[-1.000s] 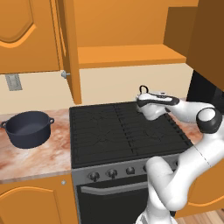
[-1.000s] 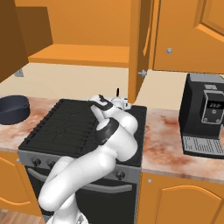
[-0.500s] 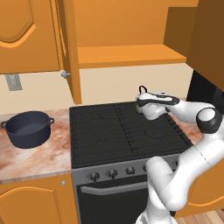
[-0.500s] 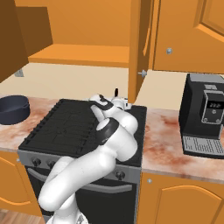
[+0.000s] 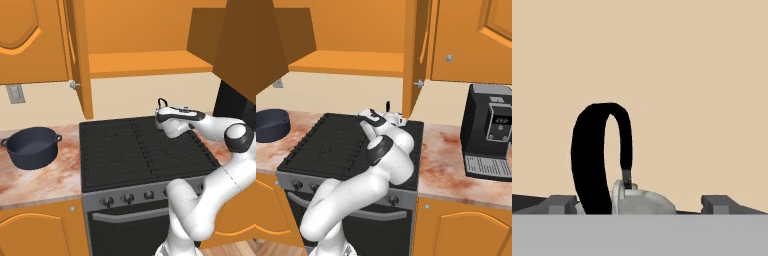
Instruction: Pick the kettle from the cabinet and place it on a stove burner. Then pick the pot from the counter and place it on another stove burner. Finally, turn both burners on.
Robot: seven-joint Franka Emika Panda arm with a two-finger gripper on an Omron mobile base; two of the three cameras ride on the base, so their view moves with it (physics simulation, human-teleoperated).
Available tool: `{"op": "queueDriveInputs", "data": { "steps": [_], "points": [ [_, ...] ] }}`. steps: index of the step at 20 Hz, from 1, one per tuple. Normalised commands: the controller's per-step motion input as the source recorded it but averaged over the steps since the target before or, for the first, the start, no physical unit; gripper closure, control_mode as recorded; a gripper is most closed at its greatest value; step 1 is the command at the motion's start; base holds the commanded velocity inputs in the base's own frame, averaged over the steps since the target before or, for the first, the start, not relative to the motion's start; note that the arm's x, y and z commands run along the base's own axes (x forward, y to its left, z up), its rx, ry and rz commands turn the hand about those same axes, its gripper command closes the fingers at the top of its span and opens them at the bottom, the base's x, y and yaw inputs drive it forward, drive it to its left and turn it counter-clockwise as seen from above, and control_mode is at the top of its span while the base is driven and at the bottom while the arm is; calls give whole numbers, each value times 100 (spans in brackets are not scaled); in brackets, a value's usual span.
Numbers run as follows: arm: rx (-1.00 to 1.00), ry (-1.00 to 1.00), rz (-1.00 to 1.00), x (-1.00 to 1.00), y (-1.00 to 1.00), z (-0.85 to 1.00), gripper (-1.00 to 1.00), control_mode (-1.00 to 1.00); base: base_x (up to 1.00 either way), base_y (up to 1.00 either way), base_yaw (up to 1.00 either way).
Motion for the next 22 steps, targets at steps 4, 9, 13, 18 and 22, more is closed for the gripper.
{"op": "queueDriveInputs", "data": {
  "steps": [4, 9, 13, 18, 22],
  "points": [
    [0, 0, 0, -6, 0, -17, -100, -100, 0, 0, 0],
    [0, 0, 0, -17, -4, -17, -100, -100, 0, 0, 0],
    [0, 0, 0, -21, -5, -17, -100, -100, 0, 0, 0],
    [0, 0, 0, -17, -12, -16, -100, -100, 0, 0, 0],
    [0, 0, 0, -10, -16, -13, -100, -100, 0, 0, 0]
  ]
}}
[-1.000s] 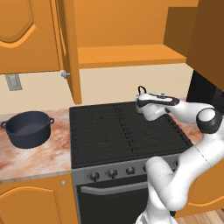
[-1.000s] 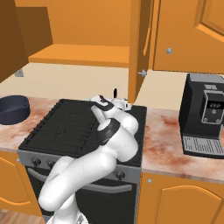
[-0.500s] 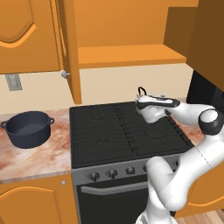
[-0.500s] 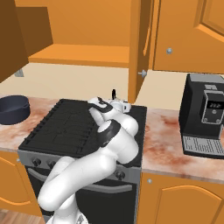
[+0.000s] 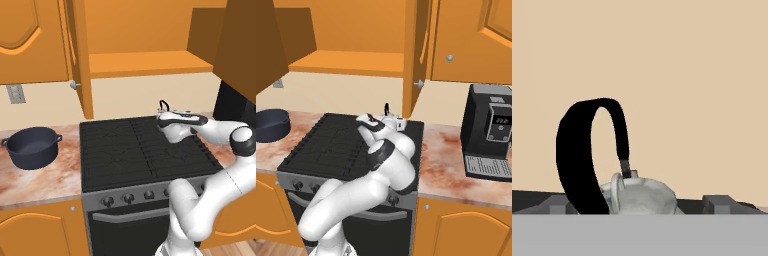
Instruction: Pick the kettle from the cabinet and place it on a stove burner. Then pick the pot from the counter and place it on another stove burner. Finally, turn both burners on.
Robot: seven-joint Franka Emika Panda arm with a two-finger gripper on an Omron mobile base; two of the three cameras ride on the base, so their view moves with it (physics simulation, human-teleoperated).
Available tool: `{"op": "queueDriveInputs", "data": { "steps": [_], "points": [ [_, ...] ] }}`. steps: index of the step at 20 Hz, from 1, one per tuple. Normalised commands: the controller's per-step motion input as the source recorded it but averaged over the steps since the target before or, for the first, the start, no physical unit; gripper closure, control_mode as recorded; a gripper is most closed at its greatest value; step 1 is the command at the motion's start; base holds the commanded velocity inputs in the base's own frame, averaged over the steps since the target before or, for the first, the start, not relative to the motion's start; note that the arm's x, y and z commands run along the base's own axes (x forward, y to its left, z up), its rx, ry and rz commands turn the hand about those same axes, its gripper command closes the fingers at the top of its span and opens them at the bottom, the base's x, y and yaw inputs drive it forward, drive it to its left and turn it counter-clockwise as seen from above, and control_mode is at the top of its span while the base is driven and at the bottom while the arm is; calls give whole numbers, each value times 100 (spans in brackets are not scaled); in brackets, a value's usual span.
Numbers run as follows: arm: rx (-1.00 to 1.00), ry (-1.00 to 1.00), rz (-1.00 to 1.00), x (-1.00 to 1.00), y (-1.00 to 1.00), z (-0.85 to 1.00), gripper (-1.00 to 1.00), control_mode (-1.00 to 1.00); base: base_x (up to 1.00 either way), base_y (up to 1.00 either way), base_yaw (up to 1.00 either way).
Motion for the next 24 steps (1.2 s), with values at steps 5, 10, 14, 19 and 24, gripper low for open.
{"op": "queueDriveInputs", "data": {
  "steps": [5, 10, 14, 19, 24],
  "points": [
    [0, 0, 0, -8, -16, -9, -100, -100, 0, 0, 0],
    [0, 0, 0, -8, -13, -11, -100, -100, 0, 0, 0],
    [0, 0, 0, -9, -13, -13, -100, -100, 0, 0, 0],
    [0, 0, 0, -7, -8, -14, -100, -100, 0, 0, 0],
    [0, -1, 0, 0, 0, -17, -100, -100, 0, 0, 0]
  ]
}}
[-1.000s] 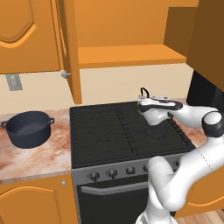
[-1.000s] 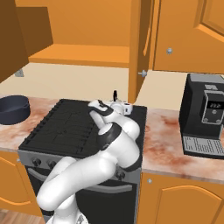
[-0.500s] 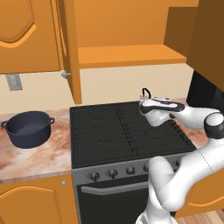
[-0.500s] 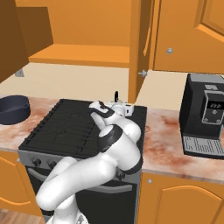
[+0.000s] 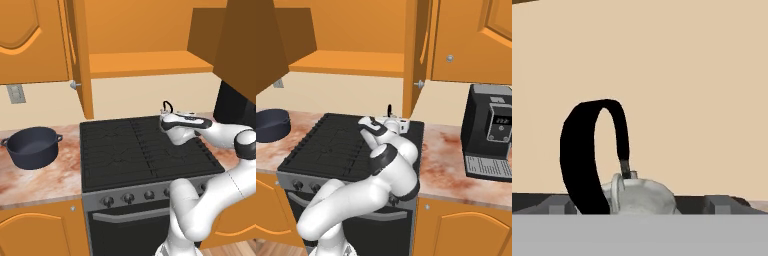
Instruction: Pick the kettle from the cabinet and place it on a stove burner. Then pick the pot from the counter and place it on another stove burner. Finally, turn both burners on.
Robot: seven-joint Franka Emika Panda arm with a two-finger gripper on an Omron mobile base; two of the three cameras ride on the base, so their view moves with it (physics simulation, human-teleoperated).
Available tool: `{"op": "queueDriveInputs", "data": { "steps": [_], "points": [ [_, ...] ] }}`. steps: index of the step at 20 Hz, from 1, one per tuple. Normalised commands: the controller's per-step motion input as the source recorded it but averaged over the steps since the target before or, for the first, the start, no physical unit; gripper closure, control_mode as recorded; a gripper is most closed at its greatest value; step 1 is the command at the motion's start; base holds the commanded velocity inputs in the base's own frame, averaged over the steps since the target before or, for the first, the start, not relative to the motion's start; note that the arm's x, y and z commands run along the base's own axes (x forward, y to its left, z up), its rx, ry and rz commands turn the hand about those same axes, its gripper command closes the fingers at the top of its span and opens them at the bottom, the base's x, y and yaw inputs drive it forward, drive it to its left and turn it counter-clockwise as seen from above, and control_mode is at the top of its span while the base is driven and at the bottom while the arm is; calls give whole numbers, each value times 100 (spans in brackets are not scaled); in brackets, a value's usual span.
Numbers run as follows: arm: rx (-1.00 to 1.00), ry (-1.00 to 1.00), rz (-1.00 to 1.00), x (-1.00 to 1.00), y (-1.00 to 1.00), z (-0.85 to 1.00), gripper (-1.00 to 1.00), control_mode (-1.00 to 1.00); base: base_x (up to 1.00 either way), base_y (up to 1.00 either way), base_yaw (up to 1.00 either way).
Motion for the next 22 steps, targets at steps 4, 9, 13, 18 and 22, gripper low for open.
{"op": "queueDriveInputs", "data": {
  "steps": [4, 9, 13, 18, 22],
  "points": [
    [0, 0, 0, 5, 0, -28, -100, -100, 0, 0, 0],
    [0, -1, 0, 16, 0, -34, -100, -100, 0, 0, 0],
    [0, -1, 0, 7, 0, -30, -100, -100, 0, 0, 0],
    [0, -1, 0, -17, -1, -22, -100, -100, 0, 0, 0],
    [0, 0, 0, -31, -4, -4, -100, -100, 0, 0, 0]
  ]
}}
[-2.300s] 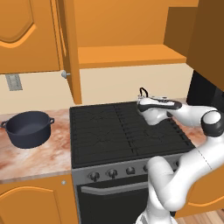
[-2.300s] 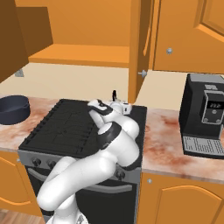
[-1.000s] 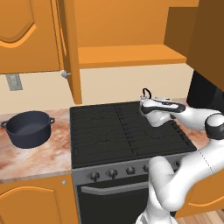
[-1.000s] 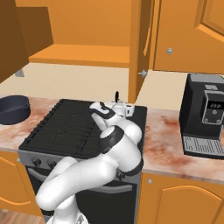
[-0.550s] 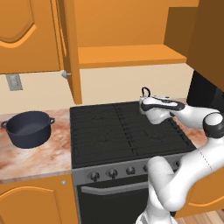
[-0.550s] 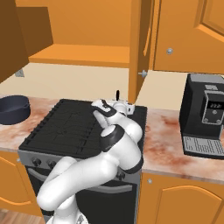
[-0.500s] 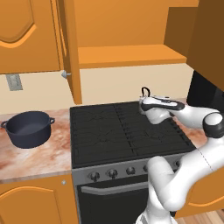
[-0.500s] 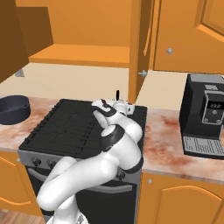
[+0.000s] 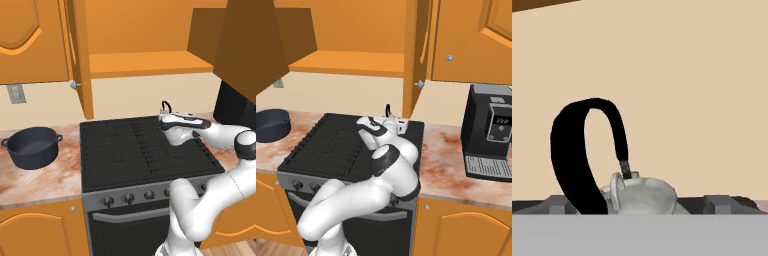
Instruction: Pick the kettle from the cabinet and place it on a stove burner. Then pick the pot from the counter and place it on another stove burner. Finally, turn both burners on.
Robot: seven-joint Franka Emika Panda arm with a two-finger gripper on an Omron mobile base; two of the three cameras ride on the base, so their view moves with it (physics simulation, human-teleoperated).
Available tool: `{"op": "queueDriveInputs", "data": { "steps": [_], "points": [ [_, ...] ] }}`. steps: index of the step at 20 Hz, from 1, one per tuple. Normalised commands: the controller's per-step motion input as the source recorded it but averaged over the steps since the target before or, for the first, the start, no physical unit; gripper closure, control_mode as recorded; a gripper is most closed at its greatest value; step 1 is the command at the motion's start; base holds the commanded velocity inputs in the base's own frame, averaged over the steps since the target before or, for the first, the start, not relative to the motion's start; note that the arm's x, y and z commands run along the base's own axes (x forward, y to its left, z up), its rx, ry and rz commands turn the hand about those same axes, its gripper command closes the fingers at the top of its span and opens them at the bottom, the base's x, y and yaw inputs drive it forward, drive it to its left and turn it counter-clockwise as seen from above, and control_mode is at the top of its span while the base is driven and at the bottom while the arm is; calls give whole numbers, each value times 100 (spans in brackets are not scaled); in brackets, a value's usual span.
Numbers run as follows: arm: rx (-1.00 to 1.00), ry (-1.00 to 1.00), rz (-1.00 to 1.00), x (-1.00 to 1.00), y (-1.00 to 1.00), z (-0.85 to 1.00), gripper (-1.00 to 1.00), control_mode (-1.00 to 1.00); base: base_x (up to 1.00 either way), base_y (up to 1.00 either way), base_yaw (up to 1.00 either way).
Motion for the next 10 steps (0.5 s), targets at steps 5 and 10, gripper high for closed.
{"op": "queueDriveInputs", "data": {
  "steps": [5, 10],
  "points": [
    [0, 0, 0, -14, -11, 0, -100, -100, 0, 0, 0],
    [0, 0, 0, 0, -9, 0, -100, -100, 0, 0, 0]
  ]
}}
